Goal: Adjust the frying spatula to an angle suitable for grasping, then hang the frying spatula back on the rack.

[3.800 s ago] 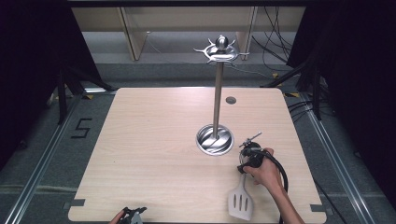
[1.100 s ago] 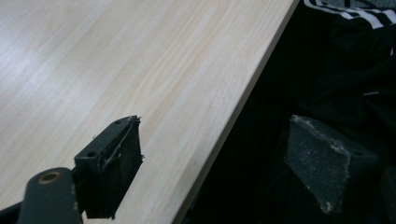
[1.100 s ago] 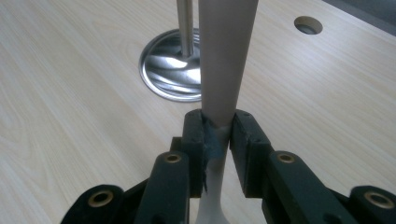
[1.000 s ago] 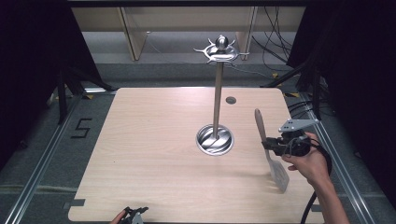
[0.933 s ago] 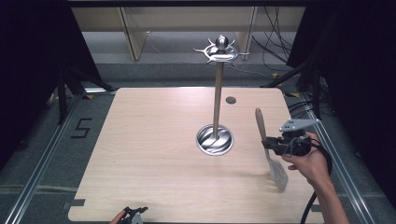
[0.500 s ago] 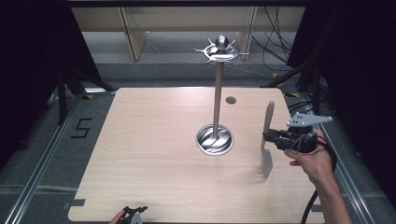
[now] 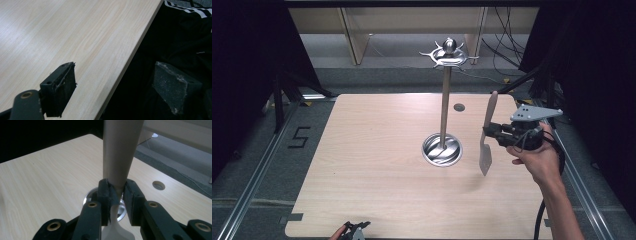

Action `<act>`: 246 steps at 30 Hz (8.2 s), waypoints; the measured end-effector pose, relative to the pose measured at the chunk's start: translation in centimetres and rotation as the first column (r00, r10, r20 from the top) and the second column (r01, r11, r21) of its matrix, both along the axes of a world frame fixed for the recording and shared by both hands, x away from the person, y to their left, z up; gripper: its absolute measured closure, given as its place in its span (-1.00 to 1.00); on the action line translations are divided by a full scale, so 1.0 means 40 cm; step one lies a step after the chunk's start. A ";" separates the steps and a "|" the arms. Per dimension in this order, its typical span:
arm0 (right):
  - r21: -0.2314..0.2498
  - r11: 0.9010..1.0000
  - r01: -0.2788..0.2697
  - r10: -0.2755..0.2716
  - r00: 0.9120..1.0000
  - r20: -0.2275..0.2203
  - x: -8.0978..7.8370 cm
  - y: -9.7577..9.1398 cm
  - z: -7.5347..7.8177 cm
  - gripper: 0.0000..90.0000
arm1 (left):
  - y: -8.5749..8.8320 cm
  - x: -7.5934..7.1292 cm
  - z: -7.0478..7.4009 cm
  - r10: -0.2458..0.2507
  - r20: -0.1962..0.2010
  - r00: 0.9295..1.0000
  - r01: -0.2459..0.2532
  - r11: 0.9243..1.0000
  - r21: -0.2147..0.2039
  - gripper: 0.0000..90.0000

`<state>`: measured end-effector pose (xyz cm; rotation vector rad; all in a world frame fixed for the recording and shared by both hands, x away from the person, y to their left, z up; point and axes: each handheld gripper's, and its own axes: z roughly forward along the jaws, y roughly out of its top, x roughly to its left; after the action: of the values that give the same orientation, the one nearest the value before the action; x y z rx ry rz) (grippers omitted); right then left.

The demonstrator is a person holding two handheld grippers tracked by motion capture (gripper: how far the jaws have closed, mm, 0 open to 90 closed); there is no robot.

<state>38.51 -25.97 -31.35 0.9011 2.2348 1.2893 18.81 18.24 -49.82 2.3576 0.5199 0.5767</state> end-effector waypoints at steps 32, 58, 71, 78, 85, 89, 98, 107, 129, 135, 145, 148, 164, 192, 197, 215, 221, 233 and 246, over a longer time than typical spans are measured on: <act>0.015 1.000 -0.015 0.014 1.000 0.010 0.174 0.036 0.091 0.70 | 0.001 0.000 0.000 -0.009 -0.009 1.000 0.009 1.000 -0.005 -0.61; 0.014 0.996 -0.091 0.091 0.996 -0.022 0.221 0.062 0.107 0.70 | 0.001 0.000 0.000 -0.008 -0.008 1.000 0.008 1.000 -0.007 -0.61; -0.006 0.990 -0.143 0.142 0.988 -0.059 0.237 0.069 0.108 0.70 | 0.001 0.000 0.000 -0.005 0.001 1.000 0.005 1.000 -0.002 -0.61; -0.005 0.991 -0.136 0.136 0.989 -0.056 0.234 0.066 0.106 0.70 | 0.001 0.000 0.001 -0.007 -0.002 1.000 0.007 1.000 -0.003 -0.61; 0.027 0.990 -0.141 0.142 0.989 -0.045 0.225 0.065 0.104 0.62 | 0.001 0.000 0.001 -0.009 -0.004 1.000 0.009 1.000 -0.004 -0.61; 0.039 0.992 -0.122 0.123 0.992 -0.024 0.222 0.064 0.105 0.61 | 0.001 0.000 0.001 -0.009 -0.006 1.000 0.009 1.000 -0.005 -0.61; 0.027 0.994 -0.109 0.110 0.994 -0.016 0.216 0.055 0.112 0.43 | 0.002 0.001 0.000 -0.008 -0.005 1.000 0.008 1.000 -0.004 -0.61; -0.005 0.999 -0.042 0.042 0.999 0.006 0.181 0.054 0.110 0.13 | 0.001 0.000 0.001 -0.010 -0.009 1.000 0.010 1.000 -0.006 -0.61; -0.016 1.000 -0.007 0.008 0.999 0.039 0.088 0.033 0.064 -0.09 | 0.001 0.001 0.001 0.001 0.008 1.000 -0.001 1.000 0.001 -0.61; -0.013 1.000 0.012 -0.011 0.997 0.070 0.058 0.018 0.043 -0.13 | 0.002 0.000 0.002 0.002 0.005 1.000 -0.002 1.000 -0.008 -0.61; 0.055 0.998 0.026 -0.029 0.999 0.045 0.019 0.000 -0.018 -0.15 | 0.001 0.002 0.000 -0.003 -0.004 1.000 0.003 1.000 -0.007 -0.61; 0.051 0.998 0.030 -0.032 0.999 0.034 0.010 -0.004 -0.028 -0.15 | 0.001 0.002 0.001 0.000 0.001 1.000 0.000 1.000 -0.003 -0.61; 0.050 0.998 0.025 -0.025 1.000 0.007 -0.029 0.006 -0.107 -0.20 | 0.002 0.002 0.001 0.003 -0.004 1.000 -0.003 1.000 -0.018 -0.61; 0.001 1.000 0.009 -0.009 0.999 -0.037 -0.074 0.013 -0.196 -0.30 | -0.001 0.003 0.005 0.007 -0.001 1.000 -0.007 1.000 -0.020 -0.61; 0.011 1.000 0.019 -0.018 0.997 -0.070 -0.083 0.021 -0.218 -0.33 | 0.001 0.004 0.007 0.014 0.005 1.000 -0.014 1.000 -0.020 -0.61; -0.040 0.999 -0.007 0.002 0.992 -0.125 -0.109 0.028 -0.299 -0.36 | 0.001 0.004 0.009 0.001 0.005 1.000 -0.001 1.000 -0.010 -0.61; -0.035 0.999 -0.012 0.007 0.990 -0.141 -0.114 0.030 -0.307 -0.37 | -0.001 0.000 0.008 0.009 0.002 1.000 -0.009 0.999 -0.031 -0.61; -0.035 0.999 -0.016 0.011 0.990 -0.140 -0.134 0.015 -0.324 -0.40 | 0.005 0.002 0.005 0.013 0.006 1.000 -0.013 1.000 -0.015 -0.61; -0.039 0.999 -0.029 0.022 0.987 -0.157 -0.156 0.019 -0.347 -0.43 | 0.004 0.002 0.003 0.008 -0.002 1.000 -0.008 1.000 -0.027 -0.61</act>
<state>32.25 -25.23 -45.24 0.9929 2.3905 1.2170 18.89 18.39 -49.69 2.3318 0.5345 0.5677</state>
